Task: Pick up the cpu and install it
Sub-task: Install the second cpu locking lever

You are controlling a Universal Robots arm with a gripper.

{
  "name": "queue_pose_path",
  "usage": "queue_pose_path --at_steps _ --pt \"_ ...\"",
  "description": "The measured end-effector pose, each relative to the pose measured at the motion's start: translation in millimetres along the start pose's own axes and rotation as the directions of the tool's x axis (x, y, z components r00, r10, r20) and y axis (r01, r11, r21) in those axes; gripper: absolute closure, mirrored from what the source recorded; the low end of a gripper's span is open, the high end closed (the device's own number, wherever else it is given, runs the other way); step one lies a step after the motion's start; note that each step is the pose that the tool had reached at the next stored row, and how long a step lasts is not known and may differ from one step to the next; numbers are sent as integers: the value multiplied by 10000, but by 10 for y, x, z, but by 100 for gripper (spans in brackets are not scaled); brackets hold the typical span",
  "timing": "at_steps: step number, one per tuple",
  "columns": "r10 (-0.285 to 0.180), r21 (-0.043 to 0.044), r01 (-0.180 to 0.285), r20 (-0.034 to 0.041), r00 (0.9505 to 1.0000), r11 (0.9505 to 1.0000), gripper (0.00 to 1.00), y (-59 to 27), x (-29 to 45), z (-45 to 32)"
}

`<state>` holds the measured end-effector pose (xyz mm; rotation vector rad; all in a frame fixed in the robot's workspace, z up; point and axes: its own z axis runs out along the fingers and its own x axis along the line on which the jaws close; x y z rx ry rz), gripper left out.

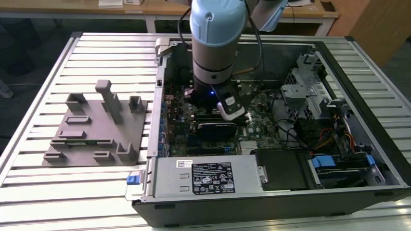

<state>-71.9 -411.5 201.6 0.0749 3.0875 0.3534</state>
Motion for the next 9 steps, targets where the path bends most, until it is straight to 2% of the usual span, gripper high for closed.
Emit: queue_pose_path --at_steps 2,7,9 --pt "5 -80 -5 -3 10000 10000 89 -18 8 7" --pt "15 -479 -16 -22 10000 9989 89 -31 11 36" --pt "18 -537 -19 -24 10000 9986 89 -35 12 53"
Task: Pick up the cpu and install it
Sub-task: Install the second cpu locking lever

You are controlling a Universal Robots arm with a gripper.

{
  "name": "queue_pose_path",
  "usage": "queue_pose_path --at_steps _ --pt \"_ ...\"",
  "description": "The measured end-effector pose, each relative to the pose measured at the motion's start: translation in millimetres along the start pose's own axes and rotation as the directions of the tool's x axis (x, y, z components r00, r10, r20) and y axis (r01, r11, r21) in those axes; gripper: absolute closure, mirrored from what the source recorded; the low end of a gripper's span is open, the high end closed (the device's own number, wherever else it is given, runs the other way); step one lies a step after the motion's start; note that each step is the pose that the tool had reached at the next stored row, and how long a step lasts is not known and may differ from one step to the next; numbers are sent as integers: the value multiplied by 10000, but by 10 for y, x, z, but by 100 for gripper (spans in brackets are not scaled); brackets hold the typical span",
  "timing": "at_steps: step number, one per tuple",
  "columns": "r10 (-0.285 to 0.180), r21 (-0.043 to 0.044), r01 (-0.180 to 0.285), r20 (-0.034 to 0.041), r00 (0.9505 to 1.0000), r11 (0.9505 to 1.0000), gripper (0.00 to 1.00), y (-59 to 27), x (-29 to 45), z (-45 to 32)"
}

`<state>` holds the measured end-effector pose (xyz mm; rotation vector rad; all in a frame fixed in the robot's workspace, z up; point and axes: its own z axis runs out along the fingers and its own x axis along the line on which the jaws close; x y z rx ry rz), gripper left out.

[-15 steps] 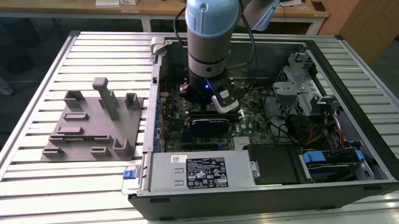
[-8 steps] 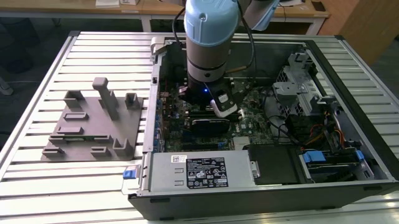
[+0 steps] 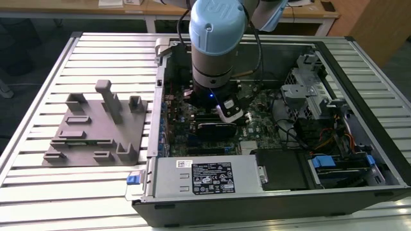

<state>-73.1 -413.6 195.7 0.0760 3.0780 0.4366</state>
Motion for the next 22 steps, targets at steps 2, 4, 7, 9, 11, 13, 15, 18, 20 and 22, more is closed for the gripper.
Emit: queue_pose_path --at_steps 2,4,7,9,11,13,15,18,20,22 --pt "0 -4 0 -5 10000 10000 89 -9 2 16" --pt "0 -12 0 -6 10000 10000 89 -15 4 23" --pt "0 -20 0 -3 10000 10000 89 -14 5 26" --pt "-1 -31 1 2 10000 10000 89 -11 4 16" --pt "1 -24 -1 -1 10000 10000 89 -7 4 -9" --pt "-1 -22 1 -2 10000 10000 89 -4 3 -34" --pt "0 -22 0 -2 10000 10000 89 -7 2 -51" --pt "-1 -21 1 -2 10000 10000 89 -28 1 -66" --pt "0 -20 0 -2 10000 10000 89 -53 -1 -74" --pt "0 -21 0 -2 10000 10000 89 -80 -2 -82"
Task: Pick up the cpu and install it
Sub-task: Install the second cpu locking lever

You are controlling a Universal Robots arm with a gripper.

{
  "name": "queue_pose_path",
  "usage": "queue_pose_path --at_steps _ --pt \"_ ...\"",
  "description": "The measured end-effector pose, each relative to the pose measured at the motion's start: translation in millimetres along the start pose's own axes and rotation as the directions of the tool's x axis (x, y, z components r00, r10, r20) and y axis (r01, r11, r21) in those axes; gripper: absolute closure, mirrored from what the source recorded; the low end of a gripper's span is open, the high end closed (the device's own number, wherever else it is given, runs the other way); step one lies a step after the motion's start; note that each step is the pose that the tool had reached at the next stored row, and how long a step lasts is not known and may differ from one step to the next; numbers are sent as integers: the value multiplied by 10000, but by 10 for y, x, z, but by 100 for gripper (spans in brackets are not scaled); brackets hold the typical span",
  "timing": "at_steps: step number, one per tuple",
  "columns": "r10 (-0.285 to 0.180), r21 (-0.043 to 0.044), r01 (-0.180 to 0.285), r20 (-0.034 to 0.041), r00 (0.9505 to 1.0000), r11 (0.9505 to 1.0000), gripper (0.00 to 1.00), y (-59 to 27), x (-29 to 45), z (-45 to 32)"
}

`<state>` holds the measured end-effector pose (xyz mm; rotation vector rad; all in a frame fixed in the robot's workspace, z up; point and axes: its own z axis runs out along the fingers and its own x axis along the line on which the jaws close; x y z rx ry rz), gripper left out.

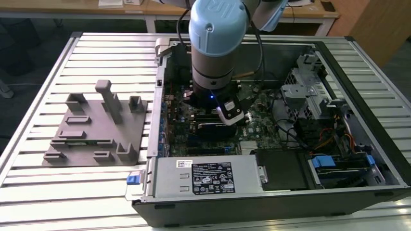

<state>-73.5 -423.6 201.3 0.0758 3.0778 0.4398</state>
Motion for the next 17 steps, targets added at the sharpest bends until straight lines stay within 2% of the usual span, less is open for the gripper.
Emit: queue_pose_path --at_steps 2,6,7,9,10,11,17 --pt "2 -37 -2 0 10000 10000 89 -23 -1 -4" --pt "10 -295 -11 -12 10000 9996 89 -98 -3 -6" --pt "14 -386 -15 -16 10000 9993 89 -109 -3 -4" --pt "25 -666 -26 -29 10000 9978 89 -112 2 -1" --pt "29 -775 -32 -34 10000 9970 89 -112 6 -1" --pt "31 -823 -34 -36 10000 9966 89 -112 8 0" --pt "27 -831 -30 -27 10000 9965 89 -121 25 26"
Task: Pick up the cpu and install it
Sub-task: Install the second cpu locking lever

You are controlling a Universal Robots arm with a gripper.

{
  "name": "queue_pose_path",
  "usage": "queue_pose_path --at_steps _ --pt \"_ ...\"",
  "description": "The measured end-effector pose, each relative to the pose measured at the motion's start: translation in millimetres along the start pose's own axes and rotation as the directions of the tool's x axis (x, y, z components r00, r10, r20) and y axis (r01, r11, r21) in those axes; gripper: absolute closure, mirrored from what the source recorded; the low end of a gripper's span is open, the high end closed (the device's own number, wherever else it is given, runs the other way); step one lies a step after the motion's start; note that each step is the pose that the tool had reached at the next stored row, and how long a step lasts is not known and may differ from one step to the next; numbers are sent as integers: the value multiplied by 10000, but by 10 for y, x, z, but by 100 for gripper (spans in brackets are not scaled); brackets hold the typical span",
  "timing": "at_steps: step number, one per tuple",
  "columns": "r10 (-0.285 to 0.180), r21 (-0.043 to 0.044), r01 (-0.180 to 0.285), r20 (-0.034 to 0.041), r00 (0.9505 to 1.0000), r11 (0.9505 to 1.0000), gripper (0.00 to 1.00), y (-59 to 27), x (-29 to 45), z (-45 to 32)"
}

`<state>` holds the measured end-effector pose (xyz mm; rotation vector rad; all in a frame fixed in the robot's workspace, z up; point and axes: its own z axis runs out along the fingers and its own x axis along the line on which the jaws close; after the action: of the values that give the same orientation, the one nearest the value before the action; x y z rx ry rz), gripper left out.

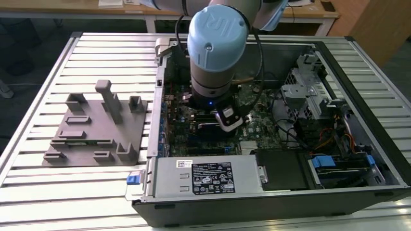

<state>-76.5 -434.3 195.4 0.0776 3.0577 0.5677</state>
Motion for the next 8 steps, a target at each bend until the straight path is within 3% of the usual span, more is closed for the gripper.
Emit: queue_pose_path --at_steps 8 --pt "0 -5 0 2 10000 10000 89 7 28 37"
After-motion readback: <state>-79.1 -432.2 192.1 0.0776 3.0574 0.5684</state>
